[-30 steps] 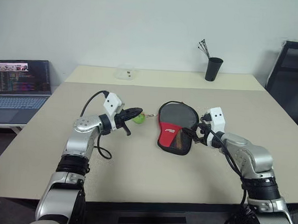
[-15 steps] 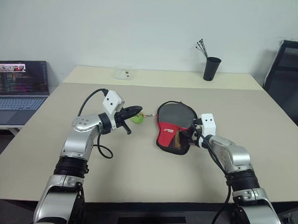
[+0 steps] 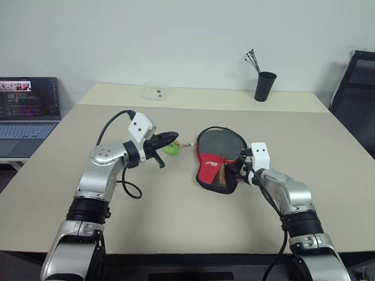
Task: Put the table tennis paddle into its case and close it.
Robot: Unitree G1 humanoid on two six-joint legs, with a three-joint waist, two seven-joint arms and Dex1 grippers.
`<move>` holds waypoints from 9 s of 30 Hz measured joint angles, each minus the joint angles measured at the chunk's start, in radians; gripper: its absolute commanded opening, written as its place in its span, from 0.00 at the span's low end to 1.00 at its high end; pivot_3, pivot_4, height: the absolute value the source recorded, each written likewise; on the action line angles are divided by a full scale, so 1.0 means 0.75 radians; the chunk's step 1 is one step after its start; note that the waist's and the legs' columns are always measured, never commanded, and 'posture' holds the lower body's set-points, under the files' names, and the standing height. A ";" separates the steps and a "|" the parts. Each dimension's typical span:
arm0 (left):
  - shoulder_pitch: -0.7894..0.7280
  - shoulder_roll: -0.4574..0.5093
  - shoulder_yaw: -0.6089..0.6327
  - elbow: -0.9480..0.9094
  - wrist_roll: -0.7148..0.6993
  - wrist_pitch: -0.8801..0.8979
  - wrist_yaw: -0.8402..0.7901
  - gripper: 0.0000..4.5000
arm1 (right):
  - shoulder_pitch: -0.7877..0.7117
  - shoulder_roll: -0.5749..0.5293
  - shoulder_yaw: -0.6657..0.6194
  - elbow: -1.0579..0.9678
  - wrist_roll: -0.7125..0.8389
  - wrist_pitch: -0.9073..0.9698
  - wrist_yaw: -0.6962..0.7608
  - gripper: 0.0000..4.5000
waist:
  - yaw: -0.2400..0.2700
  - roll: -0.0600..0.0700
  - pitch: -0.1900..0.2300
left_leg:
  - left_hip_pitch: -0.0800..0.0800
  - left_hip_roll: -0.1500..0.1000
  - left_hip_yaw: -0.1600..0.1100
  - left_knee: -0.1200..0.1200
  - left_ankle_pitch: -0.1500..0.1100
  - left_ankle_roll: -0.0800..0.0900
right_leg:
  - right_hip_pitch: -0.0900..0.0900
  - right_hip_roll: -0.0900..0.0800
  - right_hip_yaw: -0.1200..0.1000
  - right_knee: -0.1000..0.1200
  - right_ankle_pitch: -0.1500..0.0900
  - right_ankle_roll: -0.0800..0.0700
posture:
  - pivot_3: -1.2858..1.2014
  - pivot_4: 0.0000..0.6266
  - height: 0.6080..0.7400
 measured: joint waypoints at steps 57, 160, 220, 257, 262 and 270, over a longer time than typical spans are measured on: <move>0.387 0.274 -0.046 -0.469 -0.238 0.323 -0.291 0.00 | 0.401 -0.114 -0.165 -0.849 0.373 0.835 0.134 0.01 | -0.020 0.000 0.000 | 0.000 0.005 -0.002 -0.002 -0.001 -0.001 | -0.001 0.001 0.000 0.000 -0.006 0.003 | 0.52 0.24 1.00; -0.351 -0.099 -0.040 0.950 0.118 0.170 0.117 0.01 | 0.171 0.064 0.358 -0.505 0.039 0.096 0.229 1.00 | -0.026 -0.002 -0.001 | 0.000 0.016 0.002 0.001 -0.002 -0.003 | -0.001 0.013 -0.002 -0.002 -0.004 0.001 | 0.52 0.24 1.00; -0.936 -0.583 -0.919 1.446 1.370 -0.687 1.102 0.01 | 0.492 0.160 0.484 -0.789 -0.193 0.129 0.062 1.00 | -0.008 -0.010 -0.007 | 0.002 0.016 0.004 0.001 -0.003 -0.004 | -0.001 0.013 -0.003 0.000 -0.005 0.001 | 0.52 0.24 1.00; -0.496 -0.255 -0.055 1.165 0.369 -0.678 0.035 0.95 | 0.384 0.006 0.175 -1.043 0.189 0.369 0.325 1.00 | -0.031 -0.010 -0.011 | 0.005 0.018 0.003 0.000 -0.004 -0.006 | -0.001 0.014 -0.002 0.002 -0.005 0.000 | 0.52 0.24 1.00; -0.196 -0.169 0.022 0.776 0.137 -0.427 -0.250 0.95 | 0.382 -0.086 0.064 -1.017 0.215 0.362 0.314 1.00 | -0.031 -0.010 -0.011 | 0.005 0.018 0.002 0.001 -0.004 -0.006 | -0.001 0.014 -0.001 0.004 -0.005 -0.001 | 0.52 0.24 1.00; 0.108 -0.077 0.067 0.122 -0.022 -0.062 -0.164 0.95 | 0.389 -0.082 0.011 -0.702 0.126 0.226 0.179 1.00 | -0.030 -0.010 -0.011 | 0.006 0.018 0.002 0.001 -0.004 -0.006 | 0.000 0.013 0.002 0.005 -0.006 -0.001 | 0.52 0.24 1.00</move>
